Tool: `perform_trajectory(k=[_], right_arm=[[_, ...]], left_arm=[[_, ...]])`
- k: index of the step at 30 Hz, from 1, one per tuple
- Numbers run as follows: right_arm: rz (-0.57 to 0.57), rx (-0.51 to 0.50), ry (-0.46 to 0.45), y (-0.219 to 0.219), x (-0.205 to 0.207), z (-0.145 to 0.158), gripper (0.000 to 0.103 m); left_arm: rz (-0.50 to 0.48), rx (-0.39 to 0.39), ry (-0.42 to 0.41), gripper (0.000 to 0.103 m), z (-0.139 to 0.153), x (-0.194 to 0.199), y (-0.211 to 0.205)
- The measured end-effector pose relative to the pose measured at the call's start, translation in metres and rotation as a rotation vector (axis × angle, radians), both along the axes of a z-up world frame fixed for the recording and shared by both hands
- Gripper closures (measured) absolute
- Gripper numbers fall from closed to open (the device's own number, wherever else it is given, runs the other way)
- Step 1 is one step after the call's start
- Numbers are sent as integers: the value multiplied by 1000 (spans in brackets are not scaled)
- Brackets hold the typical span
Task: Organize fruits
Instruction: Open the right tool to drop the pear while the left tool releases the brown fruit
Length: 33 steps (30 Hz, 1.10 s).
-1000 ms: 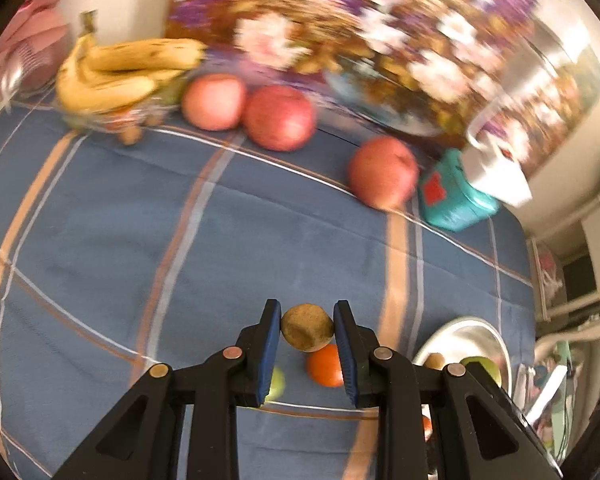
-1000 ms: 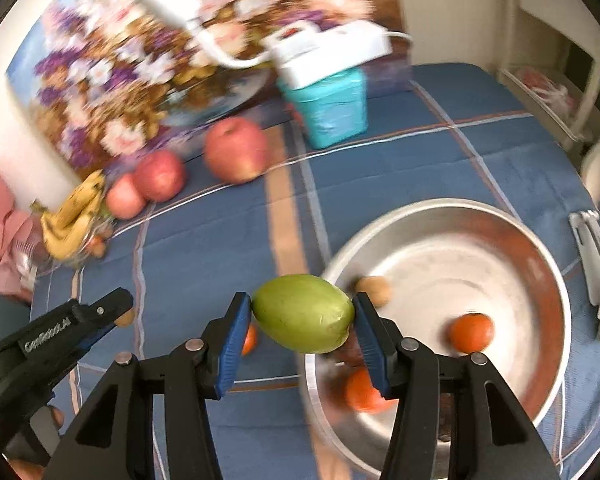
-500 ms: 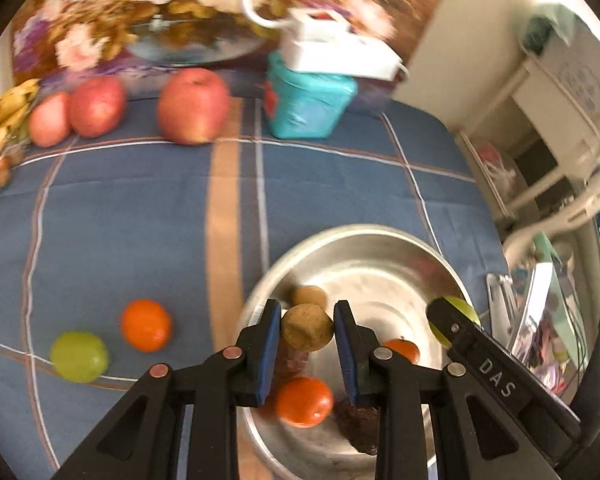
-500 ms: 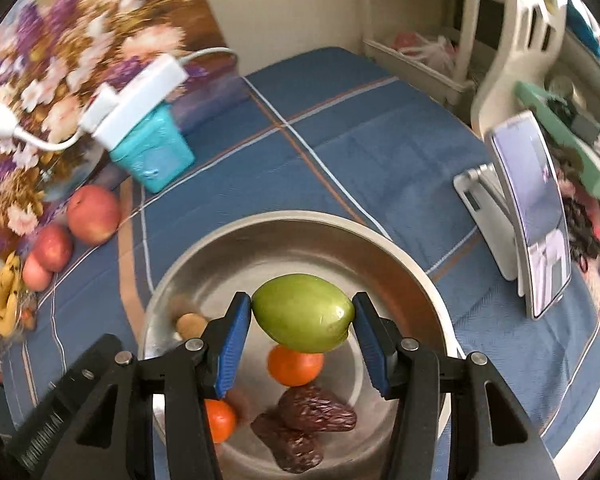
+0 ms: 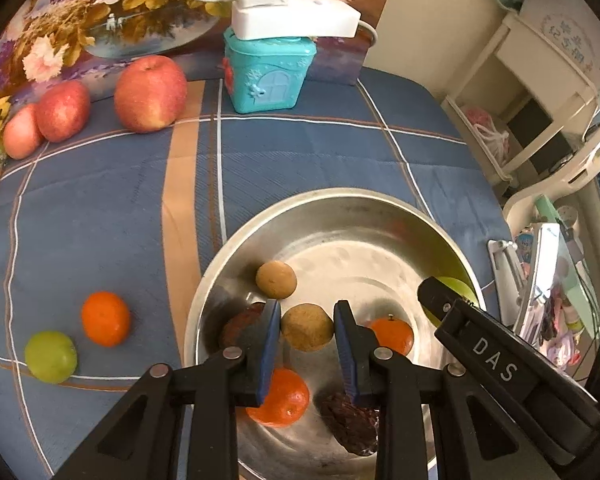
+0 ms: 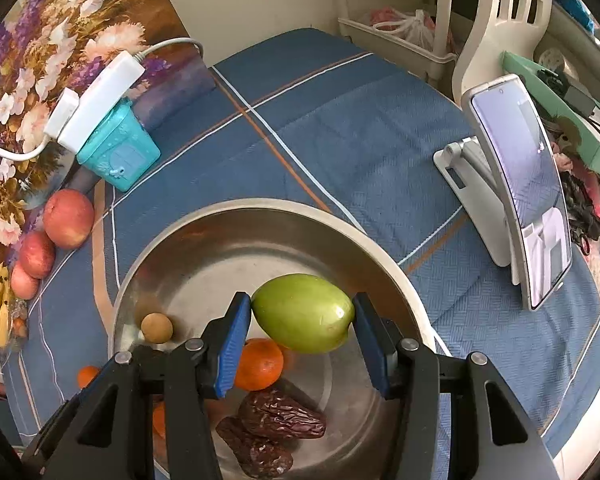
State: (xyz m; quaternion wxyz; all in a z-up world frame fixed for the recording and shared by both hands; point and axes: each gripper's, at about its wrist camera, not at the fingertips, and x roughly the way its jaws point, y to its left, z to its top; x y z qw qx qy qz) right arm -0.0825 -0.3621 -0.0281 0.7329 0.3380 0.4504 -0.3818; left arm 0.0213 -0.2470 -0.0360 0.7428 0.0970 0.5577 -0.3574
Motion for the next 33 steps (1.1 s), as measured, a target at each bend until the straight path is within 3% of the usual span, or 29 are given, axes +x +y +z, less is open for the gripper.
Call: perform_trajectory(k=[20, 33], right_arm=[[16, -25, 12, 3, 4, 4, 49], [77, -79, 35, 26, 10, 19, 49]], left_arm=[[11, -3, 45, 69, -1, 4, 6], [122, 4, 48, 68, 12, 28, 41]])
